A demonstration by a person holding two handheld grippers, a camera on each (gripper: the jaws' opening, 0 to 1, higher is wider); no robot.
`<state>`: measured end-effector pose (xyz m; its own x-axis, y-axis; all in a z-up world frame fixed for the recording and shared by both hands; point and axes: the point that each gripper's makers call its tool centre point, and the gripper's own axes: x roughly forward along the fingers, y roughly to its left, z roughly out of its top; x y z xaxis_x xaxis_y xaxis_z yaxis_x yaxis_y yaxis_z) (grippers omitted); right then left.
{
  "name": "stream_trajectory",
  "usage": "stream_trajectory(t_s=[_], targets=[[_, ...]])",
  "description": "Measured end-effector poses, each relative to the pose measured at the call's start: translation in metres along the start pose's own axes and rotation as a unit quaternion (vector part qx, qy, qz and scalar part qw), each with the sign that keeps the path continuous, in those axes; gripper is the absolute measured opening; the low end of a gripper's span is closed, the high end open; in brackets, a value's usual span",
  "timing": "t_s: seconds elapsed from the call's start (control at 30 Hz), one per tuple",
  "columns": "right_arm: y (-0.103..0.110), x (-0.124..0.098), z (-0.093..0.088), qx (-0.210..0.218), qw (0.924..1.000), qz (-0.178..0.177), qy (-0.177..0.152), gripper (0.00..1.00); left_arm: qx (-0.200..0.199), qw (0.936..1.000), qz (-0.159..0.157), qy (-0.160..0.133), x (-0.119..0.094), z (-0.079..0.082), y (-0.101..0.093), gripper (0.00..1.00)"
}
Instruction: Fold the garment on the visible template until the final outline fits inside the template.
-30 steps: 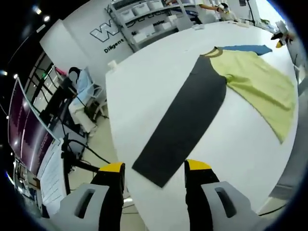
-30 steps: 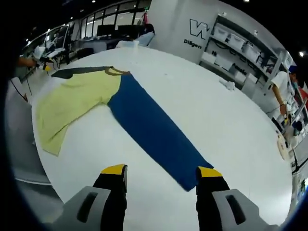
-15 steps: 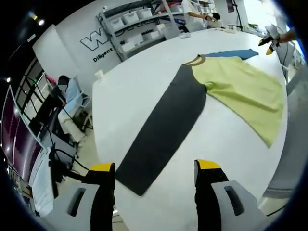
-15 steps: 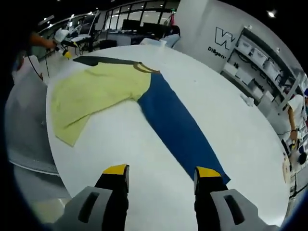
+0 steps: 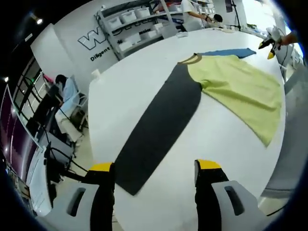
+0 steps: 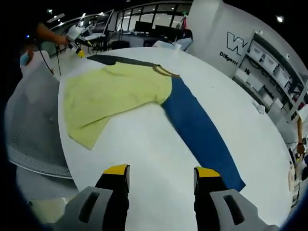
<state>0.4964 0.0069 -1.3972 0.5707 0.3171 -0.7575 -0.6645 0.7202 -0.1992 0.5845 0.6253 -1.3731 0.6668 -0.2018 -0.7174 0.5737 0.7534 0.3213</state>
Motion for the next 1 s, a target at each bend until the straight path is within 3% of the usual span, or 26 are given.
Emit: stream_trajectory(t_s=[0.43,0.67,1.0], targets=[[0.037,0.002,0.010,-0.016,0.9992,0.034,-0.010,0.50,-0.018,0.9998,-0.003,-0.011,-0.001,-0.001,-0.002,0.67],[0.060,0.004,0.019,-0.022,0.9979,0.057,-0.022,0.50,-0.025,0.9983,-0.048,-0.022,-0.004,-0.002,-0.029,0.75],[0.085,0.011,0.025,-0.040,0.9952,0.087,-0.023,0.48,-0.024,0.9947,-0.095,-0.031,-0.006,-0.002,-0.066,0.77]])
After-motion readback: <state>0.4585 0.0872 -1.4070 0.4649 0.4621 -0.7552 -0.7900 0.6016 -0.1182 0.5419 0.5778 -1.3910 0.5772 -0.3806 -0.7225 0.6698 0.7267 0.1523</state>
